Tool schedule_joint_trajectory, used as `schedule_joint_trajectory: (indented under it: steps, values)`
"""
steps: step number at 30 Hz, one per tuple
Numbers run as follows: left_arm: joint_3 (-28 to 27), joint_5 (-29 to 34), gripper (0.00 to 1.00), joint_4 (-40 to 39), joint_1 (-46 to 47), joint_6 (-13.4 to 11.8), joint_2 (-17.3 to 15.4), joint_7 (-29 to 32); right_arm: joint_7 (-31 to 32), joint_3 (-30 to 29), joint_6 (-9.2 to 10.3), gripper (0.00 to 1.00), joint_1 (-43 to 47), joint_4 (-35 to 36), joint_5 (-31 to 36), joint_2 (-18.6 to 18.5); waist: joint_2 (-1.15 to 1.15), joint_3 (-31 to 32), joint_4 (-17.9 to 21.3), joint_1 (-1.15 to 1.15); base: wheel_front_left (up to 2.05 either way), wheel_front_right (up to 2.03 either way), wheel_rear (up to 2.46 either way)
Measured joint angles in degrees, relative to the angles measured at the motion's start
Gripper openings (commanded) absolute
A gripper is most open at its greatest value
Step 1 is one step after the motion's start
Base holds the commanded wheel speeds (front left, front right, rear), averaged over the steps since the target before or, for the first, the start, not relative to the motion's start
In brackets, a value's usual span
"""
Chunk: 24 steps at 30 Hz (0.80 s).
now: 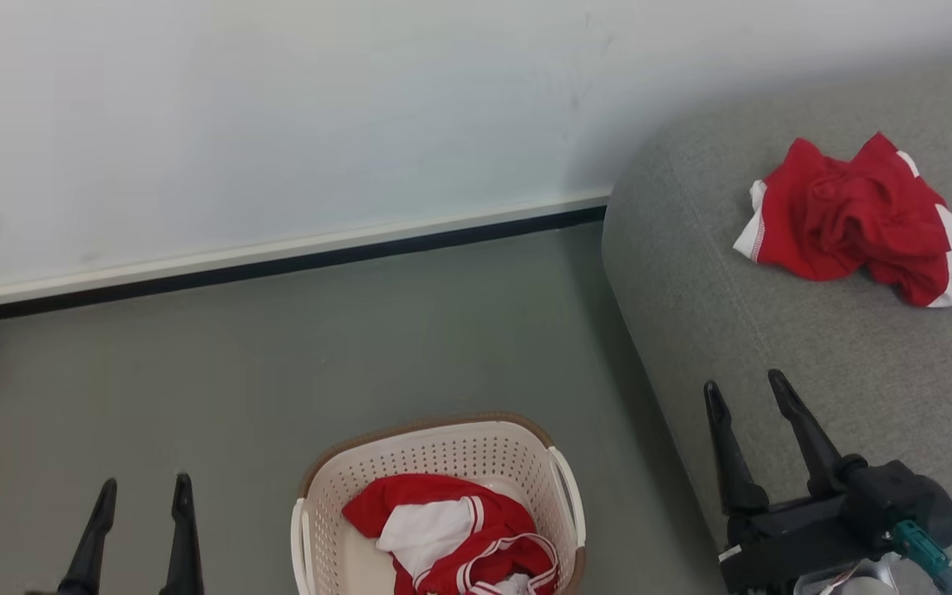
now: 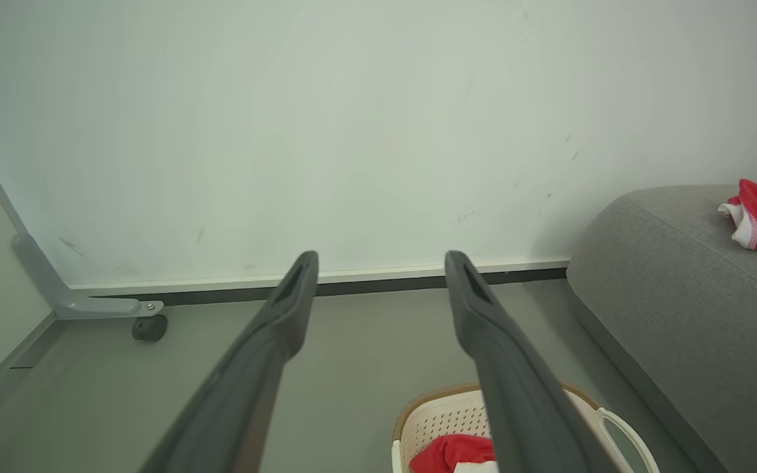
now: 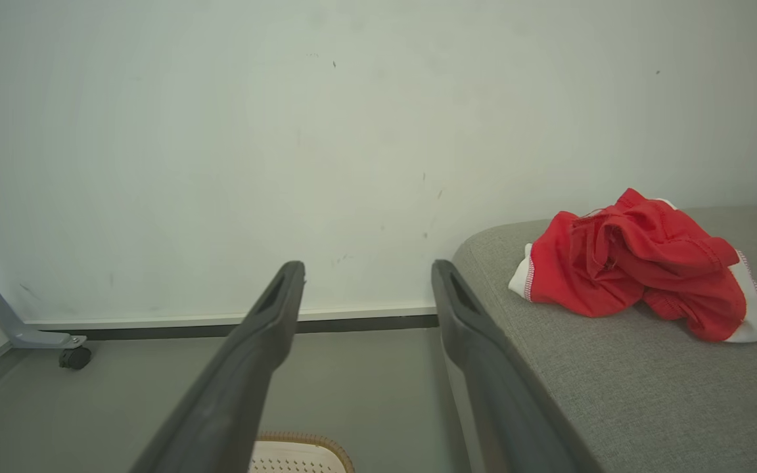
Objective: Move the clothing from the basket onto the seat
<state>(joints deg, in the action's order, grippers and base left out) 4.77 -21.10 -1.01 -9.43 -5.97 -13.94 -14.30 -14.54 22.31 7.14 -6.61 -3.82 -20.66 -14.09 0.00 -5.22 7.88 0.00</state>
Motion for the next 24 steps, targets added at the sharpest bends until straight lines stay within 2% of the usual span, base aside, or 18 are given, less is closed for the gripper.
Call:
schedule_joint_trajectory:
  steps: [16, 24]
  values:
    - [7.23, 4.34, 1.0, 2.76, 15.35, 3.26, -0.88, 4.52, -0.16, -4.47, 0.0, 1.0, -8.73, 3.19, 1.63, 0.81, 0.01, -12.69, 1.3, 0.01, 0.0, 0.0, 0.0]
    - [12.48, 7.75, 1.0, 6.58, 21.42, 6.0, -0.79, 7.87, -0.18, -5.39, 0.01, 1.0, -14.72, 3.56, 2.07, 1.52, 0.01, -19.41, 2.62, 0.02, 0.0, 0.0, 0.0]
